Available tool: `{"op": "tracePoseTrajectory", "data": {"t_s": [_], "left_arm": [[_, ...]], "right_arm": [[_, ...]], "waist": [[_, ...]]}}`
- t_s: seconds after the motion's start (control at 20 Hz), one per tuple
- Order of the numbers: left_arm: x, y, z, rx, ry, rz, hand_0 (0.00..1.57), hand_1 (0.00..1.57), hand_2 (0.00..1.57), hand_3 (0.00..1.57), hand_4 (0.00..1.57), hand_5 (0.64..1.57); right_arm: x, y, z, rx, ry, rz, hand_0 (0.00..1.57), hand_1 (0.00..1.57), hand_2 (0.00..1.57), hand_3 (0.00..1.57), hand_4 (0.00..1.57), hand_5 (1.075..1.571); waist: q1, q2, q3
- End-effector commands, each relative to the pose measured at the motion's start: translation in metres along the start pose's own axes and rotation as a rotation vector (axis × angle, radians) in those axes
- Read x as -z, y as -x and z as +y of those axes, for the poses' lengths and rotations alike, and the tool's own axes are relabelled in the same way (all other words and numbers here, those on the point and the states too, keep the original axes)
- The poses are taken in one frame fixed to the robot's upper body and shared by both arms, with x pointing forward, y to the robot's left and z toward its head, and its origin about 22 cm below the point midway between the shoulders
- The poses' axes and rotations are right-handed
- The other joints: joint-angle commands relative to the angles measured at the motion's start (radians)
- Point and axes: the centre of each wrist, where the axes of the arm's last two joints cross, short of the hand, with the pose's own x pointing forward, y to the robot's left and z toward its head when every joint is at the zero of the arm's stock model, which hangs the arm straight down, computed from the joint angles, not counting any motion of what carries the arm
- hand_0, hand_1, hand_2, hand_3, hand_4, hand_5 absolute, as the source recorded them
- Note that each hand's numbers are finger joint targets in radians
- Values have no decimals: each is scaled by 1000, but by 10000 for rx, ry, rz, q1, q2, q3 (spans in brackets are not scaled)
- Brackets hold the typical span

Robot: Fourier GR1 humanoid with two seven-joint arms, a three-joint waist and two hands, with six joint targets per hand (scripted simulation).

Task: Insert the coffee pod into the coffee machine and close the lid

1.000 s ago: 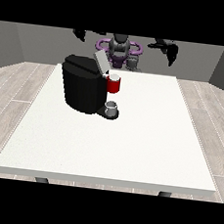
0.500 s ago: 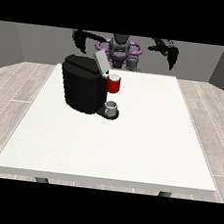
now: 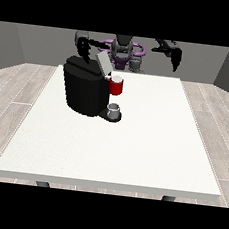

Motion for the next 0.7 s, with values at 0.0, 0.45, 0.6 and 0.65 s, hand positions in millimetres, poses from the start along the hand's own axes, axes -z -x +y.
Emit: {"op": "tracePoseTrajectory", "data": {"t_s": [0.0, 0.45, 0.6, 0.65], "left_arm": [[-6, 0, 28, -108, -312, -213, 0, 0, 0, 0, 0, 1571], [3, -21, 28, 199, -219, -548, 0, 0, 0, 0, 0, 1571], [8, -15, 10, 162, -388, -548, 0, 0, 0, 0, 0, 1571], [-2, -4, 29, 131, -444, -321, 0, 0, 0, 0, 0, 1571]], "right_arm": [[10, -12, 23, -212, -605, -89, 0, 0, 0, 0, 0, 1571], [36, -23, 3, -542, -331, -506, 0, 0, 0, 0, 40, 1571], [33, -12, 12, -434, -722, -637, 0, 0, 0, 0, 0, 1571], [38, -26, 20, -435, -730, -374, 0, 0, 0, 0, 0, 1571]], "waist": [[-325, 131, -2], [-4, 793, 0], [-226, 863, 0], [-268, 615, -1]]}}
